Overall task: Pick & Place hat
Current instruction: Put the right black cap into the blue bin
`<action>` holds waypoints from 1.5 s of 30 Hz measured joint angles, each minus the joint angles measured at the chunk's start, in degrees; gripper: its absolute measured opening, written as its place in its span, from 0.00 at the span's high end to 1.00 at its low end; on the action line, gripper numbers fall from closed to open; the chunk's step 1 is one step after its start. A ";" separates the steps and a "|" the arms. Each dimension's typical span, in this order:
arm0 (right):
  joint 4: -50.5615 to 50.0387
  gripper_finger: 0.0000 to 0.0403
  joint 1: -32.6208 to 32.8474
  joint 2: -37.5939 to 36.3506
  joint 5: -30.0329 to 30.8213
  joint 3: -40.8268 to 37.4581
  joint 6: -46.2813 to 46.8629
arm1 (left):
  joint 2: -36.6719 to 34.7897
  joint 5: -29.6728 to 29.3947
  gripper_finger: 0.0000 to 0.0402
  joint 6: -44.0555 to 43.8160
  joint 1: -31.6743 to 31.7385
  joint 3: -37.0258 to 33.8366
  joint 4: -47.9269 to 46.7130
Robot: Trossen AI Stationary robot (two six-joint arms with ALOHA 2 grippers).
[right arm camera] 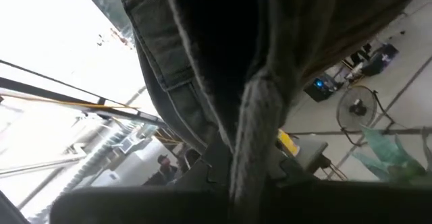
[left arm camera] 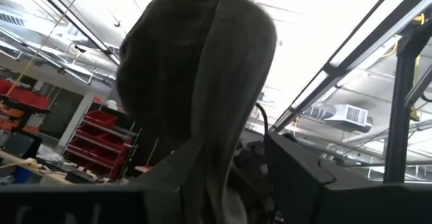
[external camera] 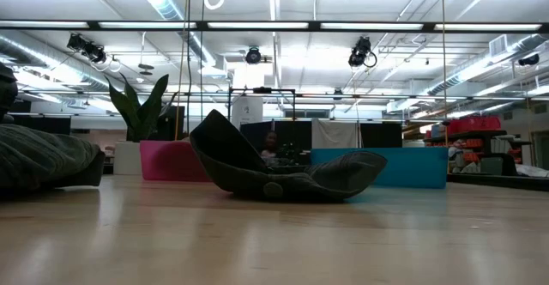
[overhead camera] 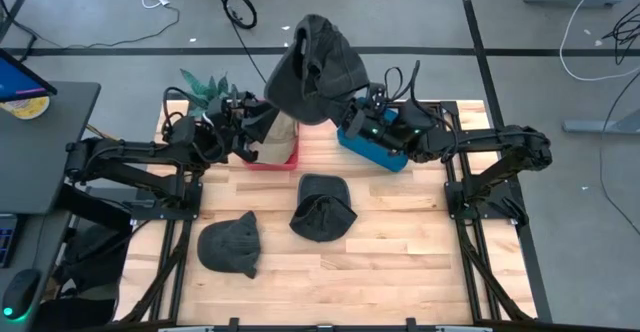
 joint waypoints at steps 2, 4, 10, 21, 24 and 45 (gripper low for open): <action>-0.93 0.96 -0.09 0.00 0.68 0.00 1.44 | 0.68 -0.11 0.62 0.00 0.00 0.54 0.20; -1.39 0.96 -0.33 0.00 0.69 0.00 2.35 | 0.94 -0.10 0.62 -0.29 0.02 0.80 -0.20; -1.35 0.96 -0.39 0.00 0.52 0.00 2.54 | 3.26 -0.42 0.68 -1.44 0.02 1.97 0.06; -2.79 0.96 -0.42 -0.07 0.73 0.00 2.03 | 4.27 -3.28 0.96 -0.23 0.07 1.96 -0.84; -3.11 0.91 -0.76 -0.07 0.65 0.00 2.27 | 4.26 -3.29 0.97 0.36 0.04 1.96 -0.85; -16.39 0.26 -5.31 0.09 -27.41 -0.07 10.14 | -1.04 -4.93 0.97 10.61 -0.04 2.03 -9.64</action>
